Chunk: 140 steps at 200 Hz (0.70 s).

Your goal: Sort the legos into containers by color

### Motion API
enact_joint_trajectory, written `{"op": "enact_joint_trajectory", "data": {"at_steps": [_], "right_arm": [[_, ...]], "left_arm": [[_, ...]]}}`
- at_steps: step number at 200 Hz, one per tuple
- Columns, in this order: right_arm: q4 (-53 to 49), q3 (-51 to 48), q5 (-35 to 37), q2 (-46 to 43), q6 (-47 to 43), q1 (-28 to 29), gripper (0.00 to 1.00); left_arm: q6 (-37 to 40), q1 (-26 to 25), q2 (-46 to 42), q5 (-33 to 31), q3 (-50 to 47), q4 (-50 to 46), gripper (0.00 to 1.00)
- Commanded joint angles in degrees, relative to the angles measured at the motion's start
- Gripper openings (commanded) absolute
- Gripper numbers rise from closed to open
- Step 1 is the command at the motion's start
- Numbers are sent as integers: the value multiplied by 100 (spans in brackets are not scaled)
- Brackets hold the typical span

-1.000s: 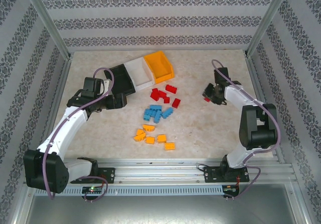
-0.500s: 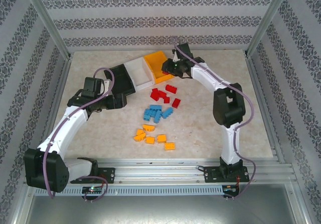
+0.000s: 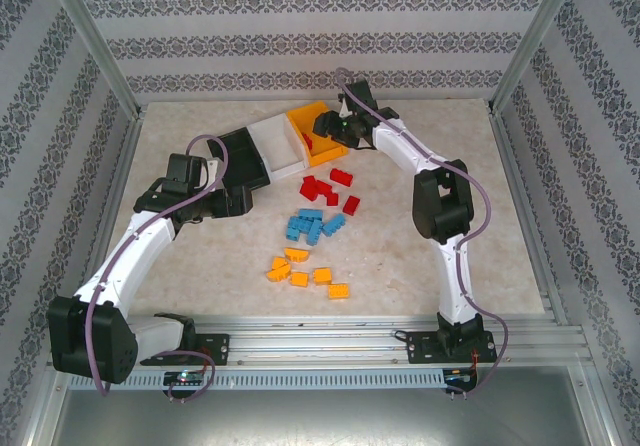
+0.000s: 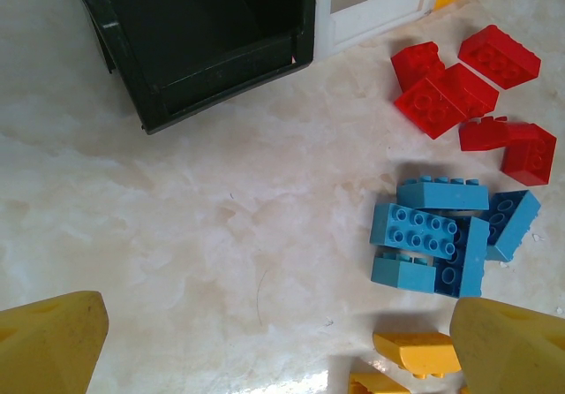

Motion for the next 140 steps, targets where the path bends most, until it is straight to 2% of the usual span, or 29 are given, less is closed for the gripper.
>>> {"op": "enact_joint_trajectory", "data": {"at_steps": [1, 21, 56, 84, 104, 140], "right_arm": [[-190, -180, 83, -386, -97, 61, 61], [-287, -726, 258, -813, -280, 74, 62], [-632, -1442, 1025, -1371, -825, 9, 63], [-1117, -698, 1392, -982, -1535, 81, 63], [-1538, 166, 1548, -351, -1929, 165, 64], [-2156, 1610, 1840, 748, -1967, 157, 64]], "left_arm": [[111, 46, -114, -32, -39, 45, 100], [127, 48, -116, -32, -52, 49, 100], [116, 44, -87, 33, -52, 52, 100], [105, 45, -72, 54, -66, 74, 100], [87, 51, -52, 68, -65, 74, 100], [97, 50, -69, 66, -91, 65, 100]]}}
